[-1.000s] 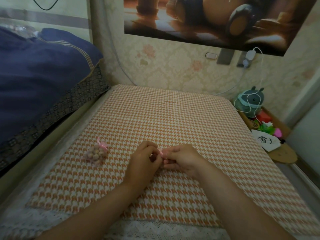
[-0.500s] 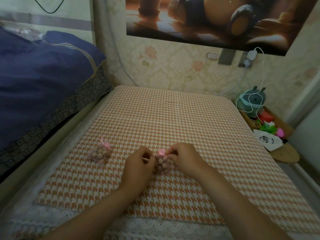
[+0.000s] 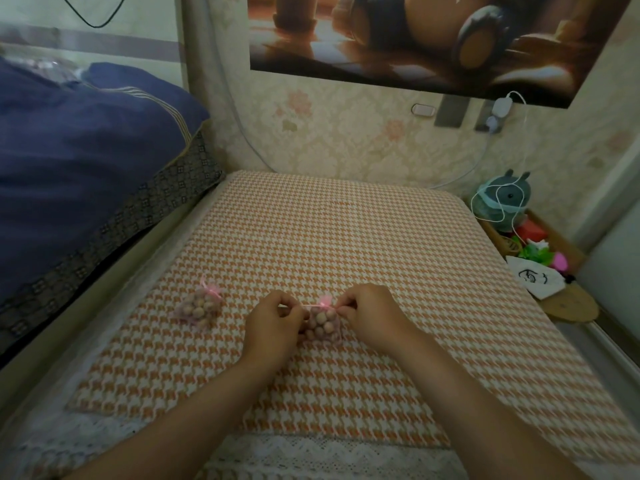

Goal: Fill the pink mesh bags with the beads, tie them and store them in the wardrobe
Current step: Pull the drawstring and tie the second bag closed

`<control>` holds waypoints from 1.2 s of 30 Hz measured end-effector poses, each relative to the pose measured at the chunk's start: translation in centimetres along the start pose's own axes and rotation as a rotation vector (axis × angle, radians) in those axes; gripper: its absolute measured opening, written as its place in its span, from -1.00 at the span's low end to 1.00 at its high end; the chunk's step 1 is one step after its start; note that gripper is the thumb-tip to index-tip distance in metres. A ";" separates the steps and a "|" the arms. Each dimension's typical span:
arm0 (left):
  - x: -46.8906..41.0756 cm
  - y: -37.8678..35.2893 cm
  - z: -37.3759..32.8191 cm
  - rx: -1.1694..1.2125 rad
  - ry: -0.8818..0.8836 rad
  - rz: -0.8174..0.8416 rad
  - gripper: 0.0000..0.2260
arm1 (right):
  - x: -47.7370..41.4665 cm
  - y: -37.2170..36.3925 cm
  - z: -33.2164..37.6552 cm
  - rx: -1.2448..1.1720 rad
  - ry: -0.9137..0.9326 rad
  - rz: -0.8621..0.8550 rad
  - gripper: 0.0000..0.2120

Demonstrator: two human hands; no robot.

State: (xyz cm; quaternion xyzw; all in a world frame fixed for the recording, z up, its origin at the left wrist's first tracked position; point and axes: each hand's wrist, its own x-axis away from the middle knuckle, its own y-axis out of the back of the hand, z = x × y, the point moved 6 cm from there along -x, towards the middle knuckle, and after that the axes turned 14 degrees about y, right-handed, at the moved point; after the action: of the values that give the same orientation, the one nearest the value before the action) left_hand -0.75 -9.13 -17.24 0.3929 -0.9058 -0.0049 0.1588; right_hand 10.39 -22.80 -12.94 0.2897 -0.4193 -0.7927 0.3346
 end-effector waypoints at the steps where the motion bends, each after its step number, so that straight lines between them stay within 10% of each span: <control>1: 0.2 0.0 -0.1 -0.009 -0.006 0.000 -0.90 | 0.0 -0.2 -0.2 0.003 -0.015 0.003 -0.87; 9: -0.6 0.1 -0.3 -0.223 -0.125 0.037 -0.88 | -0.1 -0.4 -0.4 0.078 -0.039 0.039 -0.85; 15: -0.2 4.0 -4.0 -0.822 -0.552 -0.115 -0.70 | -0.4 -0.6 0.8 0.062 -0.072 0.085 -0.61; 19: -2.0 9.1 -2.7 -1.134 -0.260 -0.282 -0.66 | -0.2 -1.3 2.3 -0.102 -0.061 0.095 -0.68; 23: -3.4 11.2 -0.9 -1.105 -0.023 -0.153 -0.59 | 0.1 -1.9 3.3 -0.365 -0.046 0.076 -0.78; 36: -1.8 1.4 -3.9 -0.836 -0.298 0.042 -0.71 | 0.2 -2.7 2.2 -0.102 0.029 0.080 -0.56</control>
State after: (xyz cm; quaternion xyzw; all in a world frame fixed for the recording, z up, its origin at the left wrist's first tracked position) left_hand 0.51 -6.41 -13.86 0.2715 -0.8466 -0.4243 0.1719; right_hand 7.87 -20.81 -14.24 0.2667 -0.3849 -0.7947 0.3862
